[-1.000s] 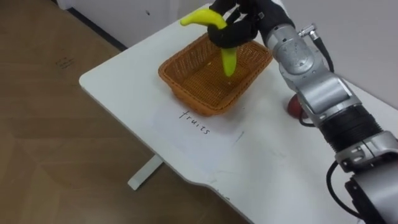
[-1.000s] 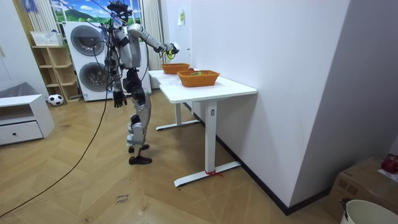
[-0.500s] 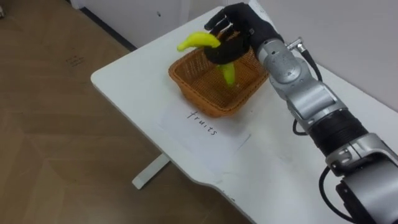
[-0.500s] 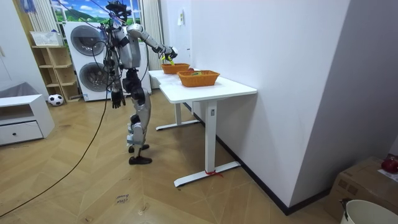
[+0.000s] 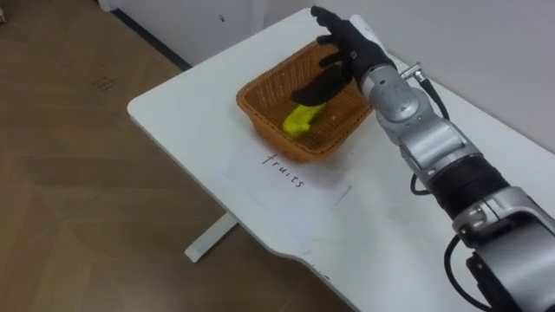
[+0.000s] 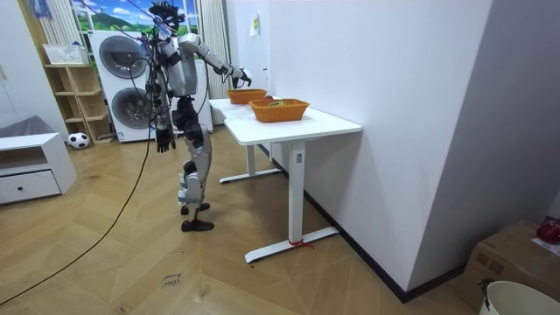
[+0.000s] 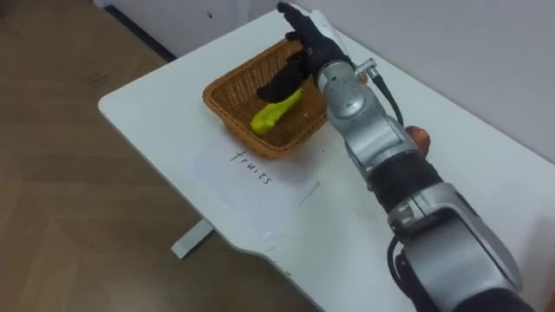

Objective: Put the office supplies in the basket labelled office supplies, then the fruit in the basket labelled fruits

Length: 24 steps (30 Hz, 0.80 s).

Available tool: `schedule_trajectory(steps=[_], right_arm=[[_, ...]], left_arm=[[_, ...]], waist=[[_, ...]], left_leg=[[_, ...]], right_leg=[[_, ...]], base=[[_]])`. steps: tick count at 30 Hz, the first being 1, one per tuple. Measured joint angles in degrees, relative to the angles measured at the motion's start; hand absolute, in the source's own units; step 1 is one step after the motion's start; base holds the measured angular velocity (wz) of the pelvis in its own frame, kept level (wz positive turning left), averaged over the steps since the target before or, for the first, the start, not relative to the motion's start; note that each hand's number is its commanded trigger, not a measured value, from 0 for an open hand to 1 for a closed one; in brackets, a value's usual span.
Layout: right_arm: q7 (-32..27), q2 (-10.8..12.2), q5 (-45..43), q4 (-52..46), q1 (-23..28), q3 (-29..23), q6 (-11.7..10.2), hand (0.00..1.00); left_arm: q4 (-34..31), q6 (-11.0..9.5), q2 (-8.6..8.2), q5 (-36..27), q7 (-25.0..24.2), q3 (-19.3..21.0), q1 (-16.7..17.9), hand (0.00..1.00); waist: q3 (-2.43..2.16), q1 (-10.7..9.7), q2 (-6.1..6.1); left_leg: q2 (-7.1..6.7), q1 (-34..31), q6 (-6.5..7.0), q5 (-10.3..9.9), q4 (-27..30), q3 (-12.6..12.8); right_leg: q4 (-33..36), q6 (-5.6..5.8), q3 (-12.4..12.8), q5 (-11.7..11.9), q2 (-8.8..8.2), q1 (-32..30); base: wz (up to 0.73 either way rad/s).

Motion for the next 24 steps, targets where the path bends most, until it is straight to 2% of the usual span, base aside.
schedule_trajectory(steps=[5, 12, 15, 20, 24], right_arm=[[0.0, 0.0, 0.0, 0.0, 0.0, 0.0, -0.3, 0.0], [-0.1, -0.1, 0.3, -0.2, 0.0, -1.4, -1.2, 0.0], [-0.3, -0.2, 0.3, -0.8, -0.3, -3.2, -1.6, 0.0], [-1.8, -0.4, 2.1, -4.0, -0.9, -4.1, -1.7, 0.0], [-3.7, -1.4, 3.4, -6.1, -0.9, -6.7, -2.0, 0.0]], left_arm=[[0.2, 0.0, 0.01, 0.0, -0.1, -0.1, -0.8, 0.0], [0.8, -0.3, -0.05, 0.0, -0.3, -0.1, -2.3, 0.0], [0.8, -0.2, -0.05, 0.0, -1.1, 0.0, -2.3, 0.0], [0.5, 0.0, 0.01, 0.7, -1.1, 0.2, -2.3, 0.0], [0.3, -0.1, 0.0, 1.1, -0.7, 0.2, -2.4, 0.0]], waist=[[0.1, -0.5, 0.17], [0.0, -1.3, 0.48], [-0.21, -2.1, 1.1], [-0.92, -3.9, 1.97], [-1.11, -5.5, 2.25]], left_leg=[[0.02, 0.3, 0.01, 0.0, 0.0, 0.8], [0.11, 0.4, 0.03, 0.0, 0.2, 1.6], [0.26, 0.4, 0.09, 0.0, 0.2, 2.5], [0.8, 0.6, 0.09, 0.0, -0.1, 4.3], [0.91, 0.6, 0.1, -0.1, -0.1, 5.2]], right_leg=[[0.0, 0.0, 2.0, 0.0, 0.08, -0.1], [0.0, -0.03, 2.5, 0.0, 0.04, -0.2], [0.0, -0.07, 3.5, 0.0, 0.08, -0.4], [0.0, -0.35, 5.3, 0.2, 0.47, -1.2], [0.1, -0.38, 6.2, 0.2, 0.47, -1.4]], base=[[-0.1], [-0.04], [-0.13], [-0.19], [-0.08]])
